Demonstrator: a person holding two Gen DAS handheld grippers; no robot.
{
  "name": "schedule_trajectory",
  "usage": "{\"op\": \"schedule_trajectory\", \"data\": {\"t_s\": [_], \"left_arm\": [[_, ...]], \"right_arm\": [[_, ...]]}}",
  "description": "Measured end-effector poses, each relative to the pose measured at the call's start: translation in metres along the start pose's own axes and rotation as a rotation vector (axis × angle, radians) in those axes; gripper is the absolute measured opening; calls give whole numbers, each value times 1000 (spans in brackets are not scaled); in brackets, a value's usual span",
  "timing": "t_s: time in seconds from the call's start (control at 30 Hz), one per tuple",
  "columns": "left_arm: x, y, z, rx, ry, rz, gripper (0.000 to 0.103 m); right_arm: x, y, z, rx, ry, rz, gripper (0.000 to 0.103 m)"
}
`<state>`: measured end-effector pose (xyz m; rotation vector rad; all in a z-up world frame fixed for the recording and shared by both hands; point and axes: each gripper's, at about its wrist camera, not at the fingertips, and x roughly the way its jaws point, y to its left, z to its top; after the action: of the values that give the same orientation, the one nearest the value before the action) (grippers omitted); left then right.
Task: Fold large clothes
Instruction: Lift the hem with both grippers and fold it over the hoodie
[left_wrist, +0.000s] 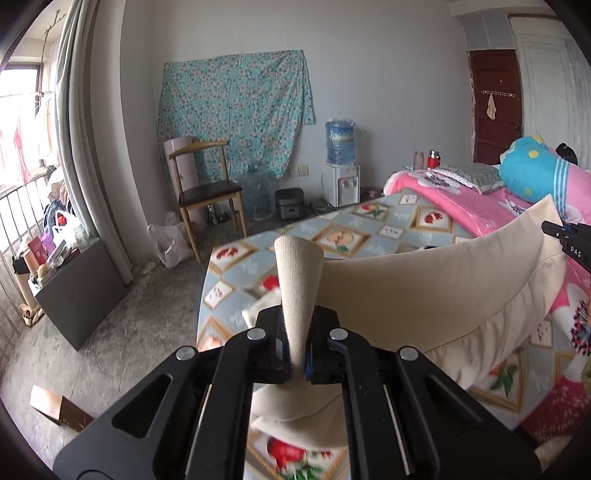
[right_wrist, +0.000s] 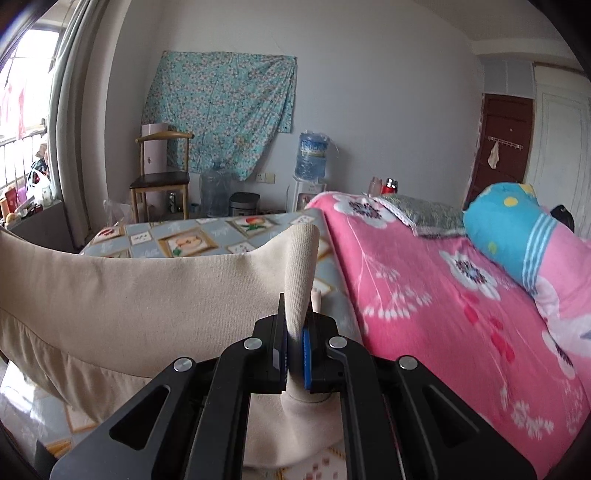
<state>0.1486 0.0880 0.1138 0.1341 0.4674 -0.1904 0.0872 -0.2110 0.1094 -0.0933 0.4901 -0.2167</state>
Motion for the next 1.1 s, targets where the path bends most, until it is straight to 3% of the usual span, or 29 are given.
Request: {"op": "schedule_trajectory", "data": {"t_s": [0.23, 0.37, 0.47, 0.6, 0.67, 0.7, 0.8, 0.93, 1.0, 1.1], "left_arm": [[72, 21, 50, -22, 7, -21, 5], [140, 38, 76, -70, 65, -52, 5], [198, 48, 75, -131, 167, -81, 5], [286, 50, 37, -171, 382, -84, 6], [322, 53, 10, -179, 525, -73, 12], [330, 58, 2, -198, 565, -67, 19], [321, 86, -3, -310, 535, -64, 25], [285, 120, 5, -356, 455, 21, 23], [262, 123, 12, -344, 416, 12, 23], [231, 106, 13, -279, 392, -87, 23]], "right_arm": [[78, 3, 51, 5, 2, 49, 6], [138, 8, 72, -4, 43, 67, 6], [187, 16, 71, -28, 113, 66, 6], [266, 28, 39, -82, 314, 81, 6], [292, 28, 23, -107, 406, 101, 6], [297, 28, 18, -107, 428, 105, 12], [288, 6, 25, -88, 392, 2, 24], [263, -35, 38, 1, 351, -65, 24], [238, -41, 42, 7, 309, -15, 24], [200, -22, 32, -63, 295, 133, 24]]}}
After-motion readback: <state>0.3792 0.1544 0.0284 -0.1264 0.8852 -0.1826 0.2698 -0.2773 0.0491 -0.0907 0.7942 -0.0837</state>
